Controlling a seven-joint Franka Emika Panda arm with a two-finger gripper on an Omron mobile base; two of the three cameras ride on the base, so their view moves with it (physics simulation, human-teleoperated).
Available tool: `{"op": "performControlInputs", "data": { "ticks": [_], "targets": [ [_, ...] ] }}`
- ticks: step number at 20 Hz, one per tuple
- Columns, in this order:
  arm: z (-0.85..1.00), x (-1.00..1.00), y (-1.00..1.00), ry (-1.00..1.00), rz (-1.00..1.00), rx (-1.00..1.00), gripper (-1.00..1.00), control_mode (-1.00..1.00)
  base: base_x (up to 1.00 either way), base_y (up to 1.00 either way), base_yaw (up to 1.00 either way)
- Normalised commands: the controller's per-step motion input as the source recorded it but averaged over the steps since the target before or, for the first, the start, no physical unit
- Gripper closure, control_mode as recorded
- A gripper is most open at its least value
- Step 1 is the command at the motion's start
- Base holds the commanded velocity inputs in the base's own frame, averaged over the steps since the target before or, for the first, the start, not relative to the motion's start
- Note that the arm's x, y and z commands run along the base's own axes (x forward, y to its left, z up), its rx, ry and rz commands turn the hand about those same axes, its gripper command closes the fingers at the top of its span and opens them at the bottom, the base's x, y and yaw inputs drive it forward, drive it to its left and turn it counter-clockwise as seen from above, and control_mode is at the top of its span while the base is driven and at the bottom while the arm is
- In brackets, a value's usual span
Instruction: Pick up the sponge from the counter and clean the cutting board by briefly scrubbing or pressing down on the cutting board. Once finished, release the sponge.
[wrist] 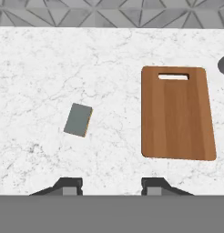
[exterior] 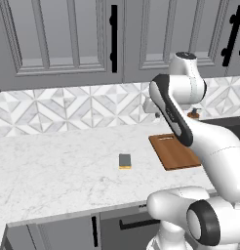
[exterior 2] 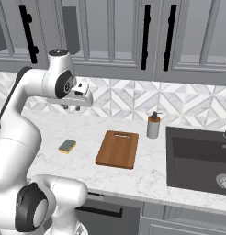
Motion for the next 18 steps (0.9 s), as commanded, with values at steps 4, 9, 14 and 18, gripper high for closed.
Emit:
{"op": "performControlInputs", "data": {
  "ticks": [4, 9, 14, 18],
  "targets": [
    [0.0, -0.09, 0.0, 0.0, 0.0, 0.0, -1.0, -1.0, 0.0, 0.0, 0.0],
    [-0.05, -0.32, 0.0, 0.0, 0.0, 0.0, -1.0, -1.0, 0.0, 0.0, 0.0],
    [-0.1, -0.45, 0.0, 0.0, 0.0, 0.0, -1.0, -1.0, 0.0, 0.0, 0.0],
    [-0.16, -0.57, 0.03, 0.0, 0.0, 0.0, -1.0, -1.0, 0.0, 0.0, 0.0]
  ]
}}
